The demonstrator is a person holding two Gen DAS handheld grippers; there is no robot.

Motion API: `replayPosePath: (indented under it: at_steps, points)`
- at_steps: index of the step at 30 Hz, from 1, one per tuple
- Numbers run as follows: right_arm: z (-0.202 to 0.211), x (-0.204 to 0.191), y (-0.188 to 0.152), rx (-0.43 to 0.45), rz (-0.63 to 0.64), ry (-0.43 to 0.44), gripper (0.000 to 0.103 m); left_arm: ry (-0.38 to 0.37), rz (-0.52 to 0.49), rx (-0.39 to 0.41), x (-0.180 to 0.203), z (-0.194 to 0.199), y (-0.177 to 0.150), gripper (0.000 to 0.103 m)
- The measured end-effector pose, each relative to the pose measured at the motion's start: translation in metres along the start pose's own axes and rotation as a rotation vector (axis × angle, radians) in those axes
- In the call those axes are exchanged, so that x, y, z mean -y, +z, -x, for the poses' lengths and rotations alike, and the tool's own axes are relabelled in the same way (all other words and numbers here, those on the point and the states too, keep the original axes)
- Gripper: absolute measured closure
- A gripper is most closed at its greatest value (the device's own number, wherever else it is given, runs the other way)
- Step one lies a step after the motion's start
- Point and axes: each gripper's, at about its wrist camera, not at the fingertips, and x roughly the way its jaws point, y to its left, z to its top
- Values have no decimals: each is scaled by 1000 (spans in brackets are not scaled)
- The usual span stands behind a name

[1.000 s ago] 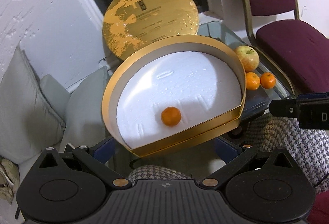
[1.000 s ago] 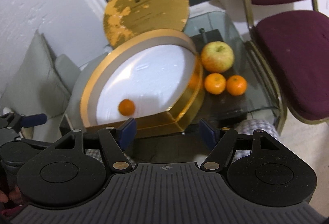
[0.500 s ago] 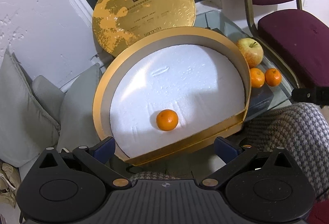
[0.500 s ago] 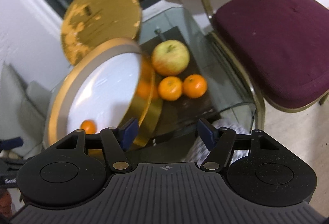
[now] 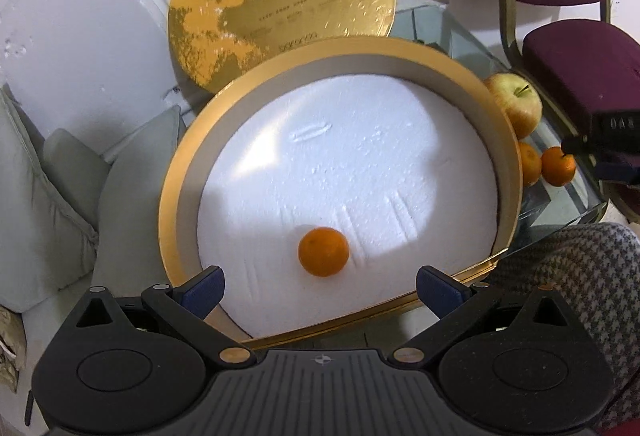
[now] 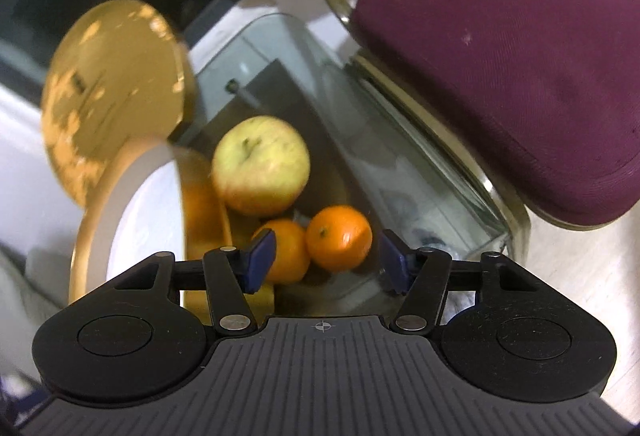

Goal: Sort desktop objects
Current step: 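Move the right tool back and grasp another mandarin beside the apple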

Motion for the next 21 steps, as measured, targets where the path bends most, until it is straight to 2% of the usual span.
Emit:
replayPosePath:
  at_steps: [6, 14, 17, 21]
  points:
    - [-26, 3, 8, -37, -97, -23, 46, -7, 34, -34, -11, -12, -2, 1]
    - [-41, 0, 7, -81, -118, -75, 50, -26, 58, -49, -19, -19, -4, 1]
    - [-40, 0, 8, -69, -116, -88, 57, -28, 67, -51, -22, -19, -6, 1]
    - [-35, 0, 7, -59, -113, -99, 58, -31, 84, -48, -27, -17, -10, 1]
